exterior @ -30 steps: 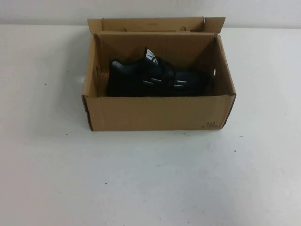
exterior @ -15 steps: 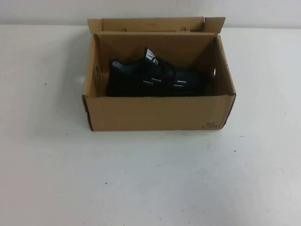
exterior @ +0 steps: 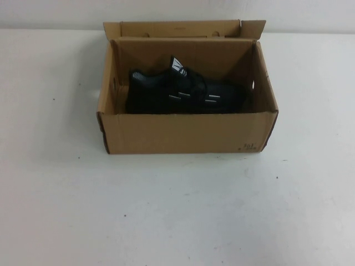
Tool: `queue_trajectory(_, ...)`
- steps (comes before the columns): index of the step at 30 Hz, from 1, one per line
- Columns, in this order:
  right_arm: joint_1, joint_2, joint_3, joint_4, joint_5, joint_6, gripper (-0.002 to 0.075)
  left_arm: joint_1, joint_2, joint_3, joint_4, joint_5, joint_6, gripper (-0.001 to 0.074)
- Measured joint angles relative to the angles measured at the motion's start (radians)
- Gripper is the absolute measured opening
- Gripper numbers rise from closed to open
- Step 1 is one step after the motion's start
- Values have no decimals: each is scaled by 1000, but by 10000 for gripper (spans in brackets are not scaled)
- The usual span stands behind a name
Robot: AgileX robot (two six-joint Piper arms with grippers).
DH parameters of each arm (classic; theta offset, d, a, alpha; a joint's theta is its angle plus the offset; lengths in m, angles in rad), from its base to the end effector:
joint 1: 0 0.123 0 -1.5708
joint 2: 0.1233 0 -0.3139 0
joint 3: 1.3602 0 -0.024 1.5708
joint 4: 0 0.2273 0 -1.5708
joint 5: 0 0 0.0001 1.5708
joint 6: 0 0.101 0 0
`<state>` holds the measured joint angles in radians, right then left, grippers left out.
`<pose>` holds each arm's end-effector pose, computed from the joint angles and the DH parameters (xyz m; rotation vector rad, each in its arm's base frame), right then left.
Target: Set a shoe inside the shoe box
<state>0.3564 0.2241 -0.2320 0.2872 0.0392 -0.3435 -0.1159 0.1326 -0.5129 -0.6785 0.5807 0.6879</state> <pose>0.0274 0.0114 0.2811 -0.3200 1.4842 0.2486 -0.0207 -0.0327 0.3258 0.4379 1.5210 -0.2931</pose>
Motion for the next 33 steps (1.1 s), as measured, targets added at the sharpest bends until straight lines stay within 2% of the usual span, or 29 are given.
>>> queue_trajectory(8, 0, 0, 1, 0, 0, 0, -17, -2, -121, 8, 26, -15, 49, -1)
queue_trajectory(12, 0, 0, 1, 0, 0, 0, -17, -2, -127, 89, 98, -140, 36, -1)
queue_trajectory(16, 0, 0, 1, 0, 0, 0, -17, -2, -127, 197, 191, -277, -64, -1)
queue_trajectory(24, 0, 0, 1, 0, 0, 0, -17, -2, -140, 354, 597, -313, -501, -1)
queue_trajectory(33, 0, 0, 1, 0, -1, 0, -17, -2, -144, 526, 651, -275, -579, -1)
